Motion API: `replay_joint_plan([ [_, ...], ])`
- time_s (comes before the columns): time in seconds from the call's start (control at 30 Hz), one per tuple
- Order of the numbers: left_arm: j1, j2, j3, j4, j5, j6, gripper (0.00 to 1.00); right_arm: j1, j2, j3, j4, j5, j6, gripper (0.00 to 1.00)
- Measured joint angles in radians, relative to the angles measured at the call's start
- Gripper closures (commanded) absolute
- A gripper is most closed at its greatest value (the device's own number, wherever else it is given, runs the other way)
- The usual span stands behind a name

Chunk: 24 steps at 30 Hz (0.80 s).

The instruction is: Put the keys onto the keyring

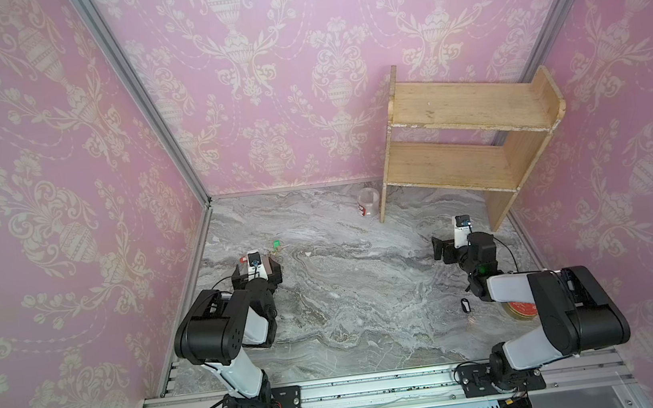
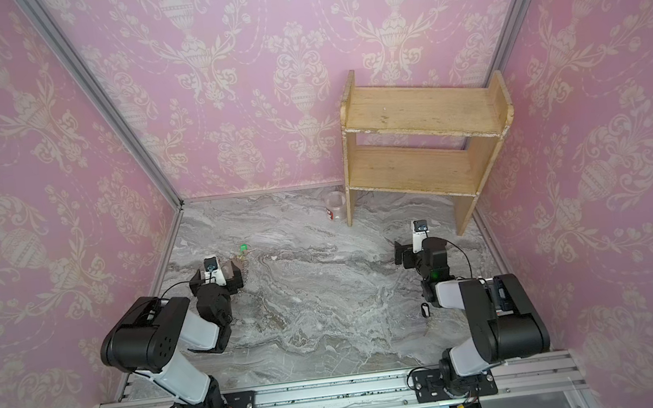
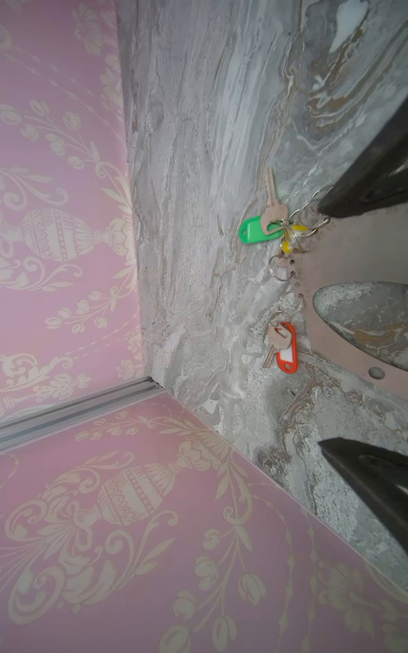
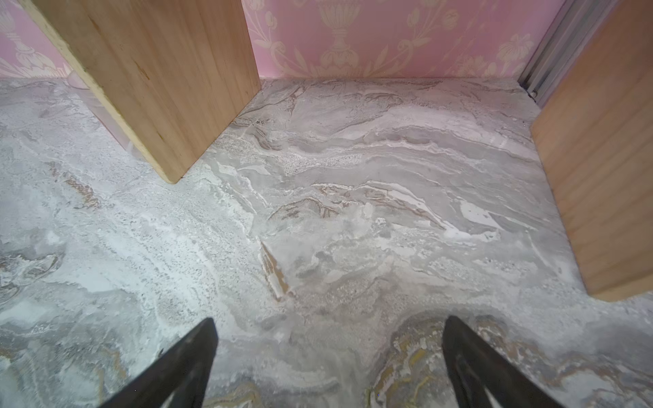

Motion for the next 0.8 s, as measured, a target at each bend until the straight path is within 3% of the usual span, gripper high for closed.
replay_joint_plan([
  [0.8,0.01,0.0,0.029,-0.087,0.023,-0.011,0.01,0.0,0.0,0.0,0.0,-0.001,0.0,0.0],
])
